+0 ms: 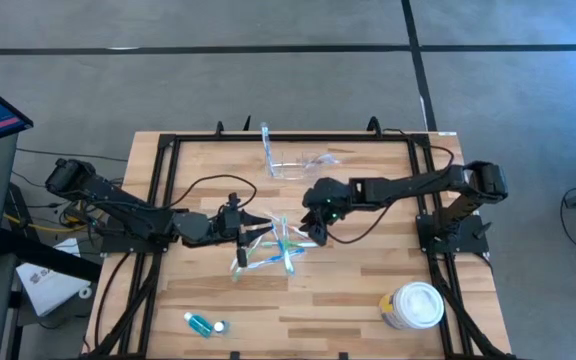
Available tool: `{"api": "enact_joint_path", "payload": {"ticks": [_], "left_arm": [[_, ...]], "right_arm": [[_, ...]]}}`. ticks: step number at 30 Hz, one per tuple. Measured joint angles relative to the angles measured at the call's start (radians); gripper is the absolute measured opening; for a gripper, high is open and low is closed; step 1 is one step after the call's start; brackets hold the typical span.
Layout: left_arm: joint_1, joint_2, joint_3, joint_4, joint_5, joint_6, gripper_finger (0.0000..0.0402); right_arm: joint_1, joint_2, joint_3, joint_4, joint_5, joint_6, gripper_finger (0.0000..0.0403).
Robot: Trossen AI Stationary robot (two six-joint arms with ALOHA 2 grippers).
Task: Pick & Place toothbrushing station
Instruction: Put the green toothbrush into the transparent organizer
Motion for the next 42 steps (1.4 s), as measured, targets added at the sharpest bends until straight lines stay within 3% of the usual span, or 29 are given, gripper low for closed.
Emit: {"api": "enact_joint_path", "payload": {"ticks": [9,21,42], "left_arm": [[0.000,0.000,0.000,-0.001,0.000,0.000,0.0076],[0.005,0.000,0.000,-0.006,0.000,0.000,0.0076],[0.001,0.000,0.000,-0.007,0.000,-0.008,0.0076]], "right_arm": [[0.016,0.041,-0.022,0.059,0.021,0.051,0.0133],[0.020,0.258,-0.020,0.259,0.017,0.151,0.0127],[0.009,0.336,-0.022,0.339,0.018,0.207,0.0127]]}}
